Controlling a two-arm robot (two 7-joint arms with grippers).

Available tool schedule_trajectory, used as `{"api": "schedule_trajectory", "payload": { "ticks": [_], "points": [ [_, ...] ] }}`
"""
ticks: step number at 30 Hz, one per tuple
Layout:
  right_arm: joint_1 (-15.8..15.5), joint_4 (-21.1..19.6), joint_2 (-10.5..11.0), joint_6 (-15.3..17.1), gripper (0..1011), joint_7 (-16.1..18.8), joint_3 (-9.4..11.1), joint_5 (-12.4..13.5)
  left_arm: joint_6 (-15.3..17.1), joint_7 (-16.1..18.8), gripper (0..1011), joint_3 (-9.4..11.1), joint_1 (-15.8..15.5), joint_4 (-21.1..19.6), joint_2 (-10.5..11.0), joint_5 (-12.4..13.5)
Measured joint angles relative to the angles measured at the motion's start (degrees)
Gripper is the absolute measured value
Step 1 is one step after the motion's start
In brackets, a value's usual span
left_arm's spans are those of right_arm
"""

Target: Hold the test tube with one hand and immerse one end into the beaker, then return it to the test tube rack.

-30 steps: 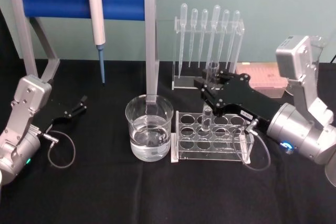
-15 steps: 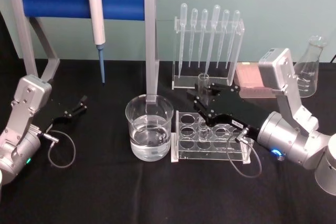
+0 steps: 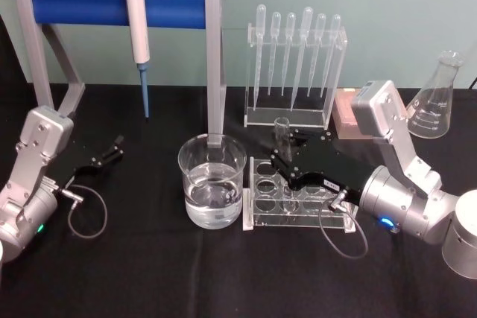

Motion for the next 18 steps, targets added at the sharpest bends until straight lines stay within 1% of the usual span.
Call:
{"api": "schedule_trajectory", "payload": {
  "ticks": [1, 3, 4, 5, 8, 9, 11, 12, 13, 14, 16, 17, 18],
  "points": [
    [0.1, 0.1, 0.0, 0.1, 242, 0.1, -0.1, -0.2, 0.0, 0.0, 1000, 0.0, 0.0, 0.0, 0.0, 0.0],
    [0.2, 0.1, 0.0, 0.3, 311, 0.2, -0.2, -0.4, 0.0, 0.0, 1000, 0.0, 0.0, 0.0, 0.0, 0.0],
    [0.2, 0.1, 0.0, 0.4, 329, 0.2, -0.2, -0.5, 0.0, 0.0, 1000, 0.0, 0.0, 0.0, 0.0, 0.0],
    [0.2, 0.1, 0.0, 0.6, 387, 0.2, -0.2, -0.6, 0.0, 0.0, 1000, 0.0, 0.0, 0.0, 0.0, 0.0],
    [0.1, 0.0, 0.1, 0.9, 447, 0.2, -0.2, -0.7, 0.0, 0.0, 1000, 0.0, 0.0, 0.0, 0.0, 0.0],
    [-0.1, -0.4, 0.4, 1.2, 509, 0.2, 0.0, -0.7, 0.0, 0.0, 1000, 0.0, 0.0, 0.0, 0.0, 0.0],
    [-0.7, -1.1, 0.8, 1.6, 549, 0.1, 0.4, -0.7, 0.0, 0.0, 1000, 0.0, 0.0, 0.0, 0.0, 0.0],
    [-1.6, -2.4, 1.5, 2.2, 609, 0.0, 0.9, -0.5, 0.0, 0.0, 1000, 0.0, 0.0, 0.0, 0.0, 0.0],
    [-2.2, -3.2, 2.0, 2.5, 626, -0.2, 1.3, -0.4, 0.0, 0.0, 1000, 0.0, 0.0, 0.0, 0.0, 0.0],
    [-3.7, -4.8, 3.0, 3.2, 650, -0.6, 2.2, 0.0, 0.0, 0.0, 1000, 0.0, 0.0, 0.0, 0.0, 0.0],
    [-5.4, -6.8, 4.2, 3.8, 730, -1.0, 3.4, 0.6, 0.0, 0.0, 1000, 0.0, 0.0, 0.0, 0.0, 0.0],
    [-6.5, -7.9, 4.9, 4.0, 750, -1.3, 4.1, 0.9, 0.0, 0.0, 1000, 0.0, 0.0, 0.0, 0.0, 0.0],
    [-8.6, -9.9, 6.3, 4.4, 786, -1.8, 5.6, 1.7, 0.0, 0.0, 1000, 0.0, 0.0, 0.0, 0.0, 0.0]
  ]
}}
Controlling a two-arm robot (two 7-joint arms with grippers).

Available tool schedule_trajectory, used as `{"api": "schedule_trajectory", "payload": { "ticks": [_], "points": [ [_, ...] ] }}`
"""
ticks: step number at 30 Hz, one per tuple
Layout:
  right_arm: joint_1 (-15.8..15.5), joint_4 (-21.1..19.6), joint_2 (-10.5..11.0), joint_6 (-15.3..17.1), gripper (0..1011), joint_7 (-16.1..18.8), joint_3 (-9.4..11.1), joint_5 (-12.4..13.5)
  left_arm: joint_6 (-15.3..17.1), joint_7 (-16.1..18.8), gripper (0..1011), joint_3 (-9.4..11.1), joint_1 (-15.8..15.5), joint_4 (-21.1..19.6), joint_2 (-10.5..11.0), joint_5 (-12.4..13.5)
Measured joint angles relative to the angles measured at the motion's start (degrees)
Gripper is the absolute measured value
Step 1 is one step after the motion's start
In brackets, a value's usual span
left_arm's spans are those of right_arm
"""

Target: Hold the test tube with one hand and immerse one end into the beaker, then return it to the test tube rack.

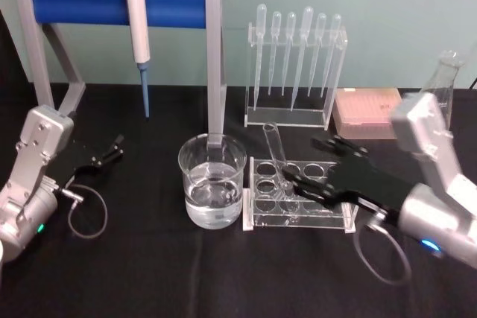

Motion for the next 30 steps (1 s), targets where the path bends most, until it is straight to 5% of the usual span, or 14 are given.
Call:
{"api": "schedule_trajectory", "payload": {
  "ticks": [6, 11, 13, 20, 24, 30],
  "points": [
    [-7.4, -5.0, 3.3, -0.2, 958, -2.8, 6.9, 2.5, 0.0, 0.0, 1000, 0.0, 0.0, 0.0, 0.0, 0.0],
    [-9.4, -2.1, 1.0, -3.0, 1002, -8.5, 11.1, 1.2, 0.0, 0.0, 1000, 0.0, 0.0, 0.0, 0.0, 0.0],
    [-9.5, -1.4, 0.3, -3.6, 1003, -9.5, 11.4, 0.6, 0.0, 0.0, 1000, 0.0, 0.0, 0.0, 0.0, 0.0],
    [-8.4, 7.2, -7.0, -9.2, 1003, -22.1, 11.7, -8.6, 0.0, 0.0, 1000, 0.0, 0.0, 0.0, 0.0, 0.0],
    [-7.3, 11.9, -9.3, -10.4, 1002, -23.5, 10.3, -11.2, 0.0, 0.0, 1000, 0.0, 0.0, 0.0, 0.0, 0.0],
    [-6.6, 13.5, -10.3, -10.8, 1003, -21.8, 10.0, -11.4, 0.0, 0.0, 1000, 0.0, 0.0, 0.0, 0.0, 0.0]
  ]
}}
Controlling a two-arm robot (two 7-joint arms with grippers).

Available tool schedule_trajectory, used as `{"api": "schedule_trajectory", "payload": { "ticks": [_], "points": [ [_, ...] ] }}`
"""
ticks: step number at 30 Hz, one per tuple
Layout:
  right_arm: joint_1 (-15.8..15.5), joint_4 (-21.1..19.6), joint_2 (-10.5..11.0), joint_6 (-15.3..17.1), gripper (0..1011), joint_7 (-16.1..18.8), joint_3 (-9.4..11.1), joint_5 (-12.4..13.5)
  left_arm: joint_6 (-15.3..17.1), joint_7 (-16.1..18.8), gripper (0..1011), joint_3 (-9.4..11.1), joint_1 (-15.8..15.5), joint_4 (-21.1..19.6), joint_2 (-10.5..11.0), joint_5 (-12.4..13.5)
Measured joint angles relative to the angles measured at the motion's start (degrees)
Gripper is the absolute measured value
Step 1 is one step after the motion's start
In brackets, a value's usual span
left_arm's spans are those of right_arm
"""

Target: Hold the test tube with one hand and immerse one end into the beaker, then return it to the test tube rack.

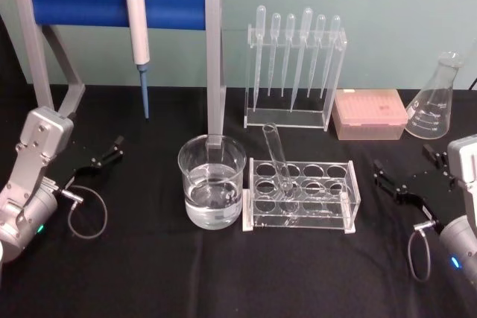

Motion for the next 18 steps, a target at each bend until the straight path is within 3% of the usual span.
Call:
{"api": "schedule_trajectory", "payload": {
  "ticks": [18],
  "points": [
    [-0.2, -0.3, 0.2, 0.0, 1002, -0.2, 0.1, 0.1, 0.0, 0.0, 1000, 0.0, 0.0, 0.0, 0.0, 0.0]
  ]
}}
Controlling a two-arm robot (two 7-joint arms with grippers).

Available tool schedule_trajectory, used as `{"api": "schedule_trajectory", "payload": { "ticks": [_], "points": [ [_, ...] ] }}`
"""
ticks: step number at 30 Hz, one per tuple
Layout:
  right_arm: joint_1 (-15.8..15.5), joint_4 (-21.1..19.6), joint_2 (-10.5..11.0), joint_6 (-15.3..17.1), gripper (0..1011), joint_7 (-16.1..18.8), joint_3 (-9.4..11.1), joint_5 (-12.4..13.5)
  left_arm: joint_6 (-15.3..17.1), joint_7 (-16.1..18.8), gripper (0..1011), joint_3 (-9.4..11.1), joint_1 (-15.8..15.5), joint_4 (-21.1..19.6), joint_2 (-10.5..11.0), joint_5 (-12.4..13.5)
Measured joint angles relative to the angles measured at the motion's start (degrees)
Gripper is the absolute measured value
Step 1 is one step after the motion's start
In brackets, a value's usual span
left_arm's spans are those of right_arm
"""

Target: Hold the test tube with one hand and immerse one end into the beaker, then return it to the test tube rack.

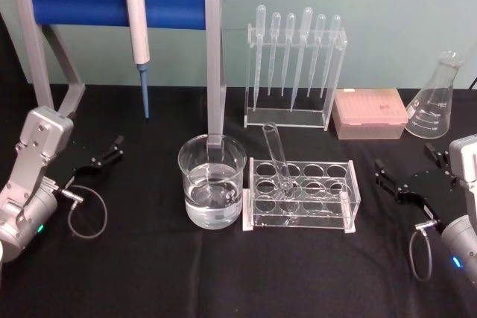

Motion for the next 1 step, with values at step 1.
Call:
{"api": "schedule_trajectory", "payload": {
  "ticks": [1],
  "points": [
    [0.0, 0.0, 0.0, 0.0, 1003, 0.0, 0.0, 0.0, 0.0, 0.0, 1000, 0.0, 0.0, 0.0, 0.0, 0.0]
  ]
}}
